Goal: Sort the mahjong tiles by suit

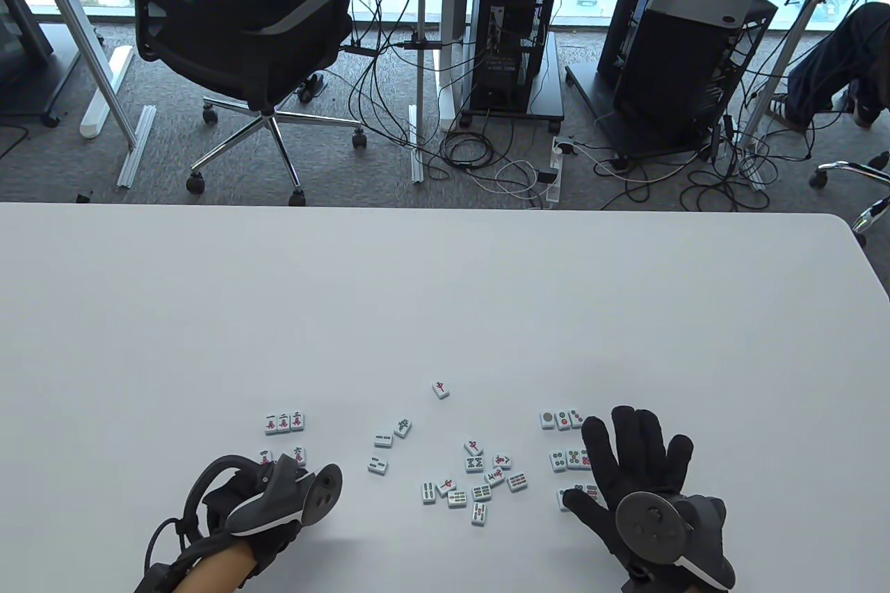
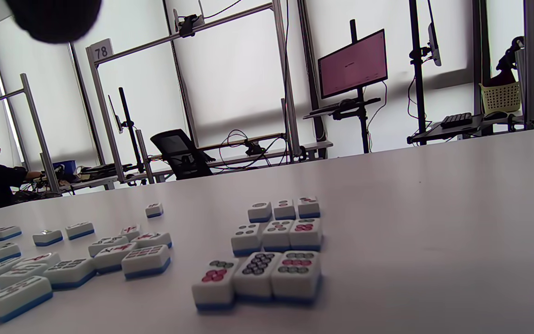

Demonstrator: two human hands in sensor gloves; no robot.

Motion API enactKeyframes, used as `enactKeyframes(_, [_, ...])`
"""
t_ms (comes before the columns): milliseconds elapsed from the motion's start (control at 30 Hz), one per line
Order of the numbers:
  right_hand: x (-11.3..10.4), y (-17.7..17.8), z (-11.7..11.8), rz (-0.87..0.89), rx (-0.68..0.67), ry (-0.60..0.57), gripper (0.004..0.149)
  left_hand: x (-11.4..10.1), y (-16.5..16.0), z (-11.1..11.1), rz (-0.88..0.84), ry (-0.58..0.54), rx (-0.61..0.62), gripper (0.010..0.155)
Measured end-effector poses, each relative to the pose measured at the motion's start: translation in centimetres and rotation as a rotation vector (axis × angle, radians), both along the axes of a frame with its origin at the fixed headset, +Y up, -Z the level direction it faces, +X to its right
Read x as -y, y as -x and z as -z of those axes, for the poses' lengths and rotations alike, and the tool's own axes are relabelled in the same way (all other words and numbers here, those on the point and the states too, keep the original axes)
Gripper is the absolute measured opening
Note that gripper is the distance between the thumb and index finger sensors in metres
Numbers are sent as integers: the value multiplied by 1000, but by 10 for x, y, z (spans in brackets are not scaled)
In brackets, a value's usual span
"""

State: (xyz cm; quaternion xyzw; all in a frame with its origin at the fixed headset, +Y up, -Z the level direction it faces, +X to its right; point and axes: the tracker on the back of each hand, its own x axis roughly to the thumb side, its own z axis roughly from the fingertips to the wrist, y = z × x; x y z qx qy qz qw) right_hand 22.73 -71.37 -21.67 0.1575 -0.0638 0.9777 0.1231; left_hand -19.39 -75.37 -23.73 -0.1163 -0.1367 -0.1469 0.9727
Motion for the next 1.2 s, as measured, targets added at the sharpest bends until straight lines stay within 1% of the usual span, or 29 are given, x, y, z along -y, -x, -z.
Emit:
enactKeyframes(333, [0, 0, 0, 3, 2, -1, 84, 2, 0, 0, -18, -11, -1, 60])
enactKeyframes(500, [0, 0, 0, 4, 4, -1, 84, 5, 2, 2, -15, 10, -25, 61])
enactKeyframes(633, [0, -1, 0, 9, 7, -4, 84, 4, 5, 1, -17, 29, -53, 63])
enactKeyframes(733, [0, -1, 0, 9, 8, -4, 84, -4, 9, 3, -42, 61, -73, 66])
enactKeyframes(867, [-1, -2, 0, 15, 12, -6, 84, -38, 10, 14, -177, 11, -104, 64])
enactKeyframes(967, [-1, -3, 0, 21, 16, -9, 84, -57, -1, 23, -248, -24, -83, 61])
enactKeyframes(1033, [-2, -4, 0, 23, 19, -13, 84, -66, -18, 30, -277, -63, -40, 61])
enactKeyframes(1133, [-2, -5, 0, 25, 22, -15, 84, -69, -46, 38, -296, -101, 32, 60])
enactKeyframes(1200, [-2, -5, 0, 31, 24, -18, 84, -65, -75, 45, -301, -107, 102, 60])
